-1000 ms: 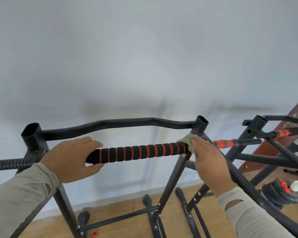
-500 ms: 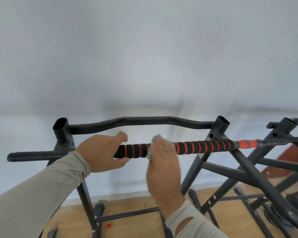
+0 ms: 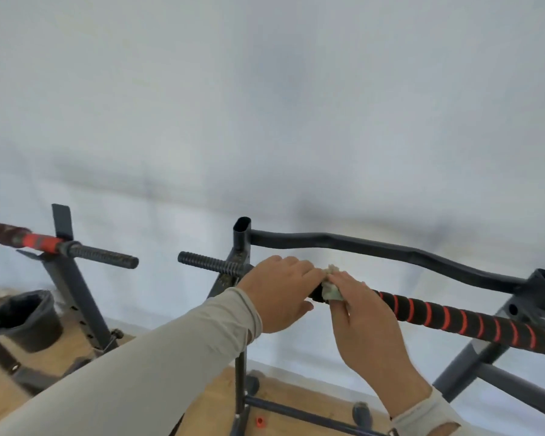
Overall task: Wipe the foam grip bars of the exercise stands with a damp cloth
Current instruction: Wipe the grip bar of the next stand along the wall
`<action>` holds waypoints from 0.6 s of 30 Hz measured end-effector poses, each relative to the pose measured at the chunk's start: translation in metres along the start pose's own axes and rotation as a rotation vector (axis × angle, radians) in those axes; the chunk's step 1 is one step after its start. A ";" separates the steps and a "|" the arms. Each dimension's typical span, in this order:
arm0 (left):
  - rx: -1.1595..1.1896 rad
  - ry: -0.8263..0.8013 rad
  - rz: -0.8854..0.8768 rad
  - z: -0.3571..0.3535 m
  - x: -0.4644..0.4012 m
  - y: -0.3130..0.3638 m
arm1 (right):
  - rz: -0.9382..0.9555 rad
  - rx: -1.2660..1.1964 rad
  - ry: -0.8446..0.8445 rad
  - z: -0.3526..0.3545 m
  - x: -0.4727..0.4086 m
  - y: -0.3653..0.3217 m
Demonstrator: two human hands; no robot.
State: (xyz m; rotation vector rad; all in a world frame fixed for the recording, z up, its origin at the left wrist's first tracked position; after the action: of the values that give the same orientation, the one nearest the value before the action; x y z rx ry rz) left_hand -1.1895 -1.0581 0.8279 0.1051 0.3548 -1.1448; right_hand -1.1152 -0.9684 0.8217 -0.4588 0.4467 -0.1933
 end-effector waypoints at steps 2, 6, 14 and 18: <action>0.010 -0.008 0.031 0.012 0.016 0.002 | -0.011 -0.057 -0.025 0.006 0.001 -0.002; 0.051 -0.049 0.283 0.045 0.052 -0.016 | -0.001 -0.267 -0.094 0.015 0.001 -0.008; 0.074 -0.123 0.852 0.091 0.157 -0.075 | -0.038 -0.546 -0.226 0.032 -0.005 -0.019; 0.126 -0.128 0.980 0.091 0.184 -0.092 | -0.117 -0.587 -0.257 0.026 -0.011 -0.025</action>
State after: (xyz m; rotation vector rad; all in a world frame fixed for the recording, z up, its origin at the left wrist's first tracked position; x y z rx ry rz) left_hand -1.1857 -1.2806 0.8620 0.2788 0.0805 -0.1984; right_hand -1.1148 -0.9773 0.8580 -1.0735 0.2167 -0.1104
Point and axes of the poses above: each hand's wrist, its own x-axis away from the middle knuckle, its own z-axis out of the back of the hand, y = z × x, the point moved 9 cm from there along -x, towards the middle knuckle, and after that the axes turned 3 degrees about x, right-handed, at the moved point
